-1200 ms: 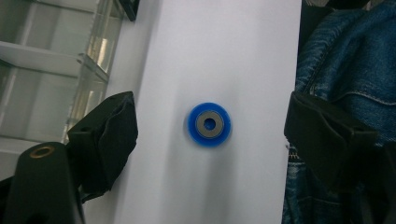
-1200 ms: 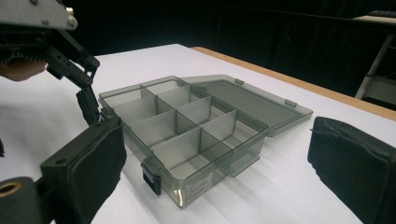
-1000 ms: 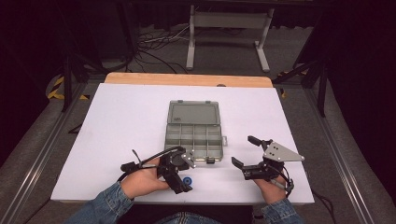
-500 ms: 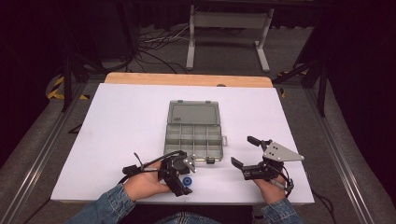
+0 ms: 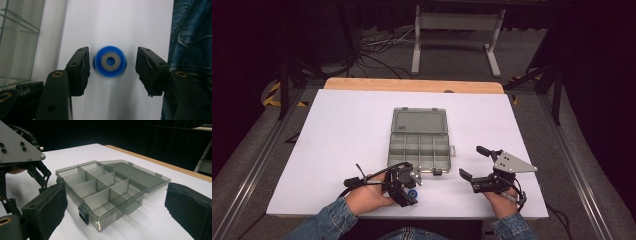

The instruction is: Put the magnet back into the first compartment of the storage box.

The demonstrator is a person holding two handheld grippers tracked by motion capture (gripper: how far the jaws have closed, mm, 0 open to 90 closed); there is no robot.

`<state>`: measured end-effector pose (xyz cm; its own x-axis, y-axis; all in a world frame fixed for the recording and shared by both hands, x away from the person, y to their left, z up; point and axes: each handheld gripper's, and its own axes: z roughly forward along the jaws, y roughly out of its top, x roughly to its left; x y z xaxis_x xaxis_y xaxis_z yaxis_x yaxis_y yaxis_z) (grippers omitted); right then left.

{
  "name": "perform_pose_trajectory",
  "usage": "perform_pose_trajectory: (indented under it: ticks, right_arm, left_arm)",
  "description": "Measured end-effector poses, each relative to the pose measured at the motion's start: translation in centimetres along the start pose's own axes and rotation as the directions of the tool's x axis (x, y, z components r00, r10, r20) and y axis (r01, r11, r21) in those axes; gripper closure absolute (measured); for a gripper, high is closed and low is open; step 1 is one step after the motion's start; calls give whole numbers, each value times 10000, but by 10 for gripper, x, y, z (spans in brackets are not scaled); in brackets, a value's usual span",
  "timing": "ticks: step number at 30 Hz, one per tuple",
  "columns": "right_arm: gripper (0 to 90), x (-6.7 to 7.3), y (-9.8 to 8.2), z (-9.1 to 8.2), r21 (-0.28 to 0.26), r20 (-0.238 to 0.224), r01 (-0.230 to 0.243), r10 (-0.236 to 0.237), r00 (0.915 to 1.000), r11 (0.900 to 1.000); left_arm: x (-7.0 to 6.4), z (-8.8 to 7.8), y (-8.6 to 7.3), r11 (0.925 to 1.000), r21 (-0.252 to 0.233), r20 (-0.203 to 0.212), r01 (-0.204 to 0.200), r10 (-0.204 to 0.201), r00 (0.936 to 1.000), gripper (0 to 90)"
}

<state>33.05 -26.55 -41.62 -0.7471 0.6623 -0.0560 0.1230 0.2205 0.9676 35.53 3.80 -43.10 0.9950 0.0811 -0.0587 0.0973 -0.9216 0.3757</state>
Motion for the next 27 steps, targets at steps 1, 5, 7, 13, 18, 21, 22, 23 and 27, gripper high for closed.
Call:
perform_pose_trajectory:
  ticks: [1,5,7,13,18,21,22,23,27]
  right_arm:
    - [52,0,0,0,42,62,11,-11,10000,10000]
    - [52,-1,0,0,41,83,-25,25,10000,10000]
    - [52,-1,0,0,83,85,-27,26,10000,10000]
    - [53,0,-1,1,125,42,-1,0,10000,9999]
    - [53,0,-1,1,140,37,18,-18,10000,9999]
    - [53,0,-1,1,147,46,25,-26,10000,9999]
    - [53,0,-1,1,147,44,23,-24,10000,9999]
    - [53,-1,-1,1,147,40,29,-29,10000,9999]
    - [53,-1,-1,1,160,76,47,-49,10000,9999]
  left_arm:
    - [0,0,0,10000,0,-41,25,-25,10000,473]
    - [0,-1,-1,9999,49,-169,-92,93,9998,539]
    - [0,-1,-1,9999,83,-276,-134,136,9995,575]
    - [-2,-1,-1,9998,100,-395,-161,165,9991,621]
    - [-1,-2,0,9997,127,-386,-197,202,9991,624]
    - [-1,-4,0,9999,65,-364,-104,107,9993,625]
    - [-1,-5,0,9998,19,-341,-174,175,9993,625]
    - [-2,-6,0,9999,-84,-254,-132,130,9996,625]
    - [-4,-15,2,9995,-227,-272,-203,197,9994,625]
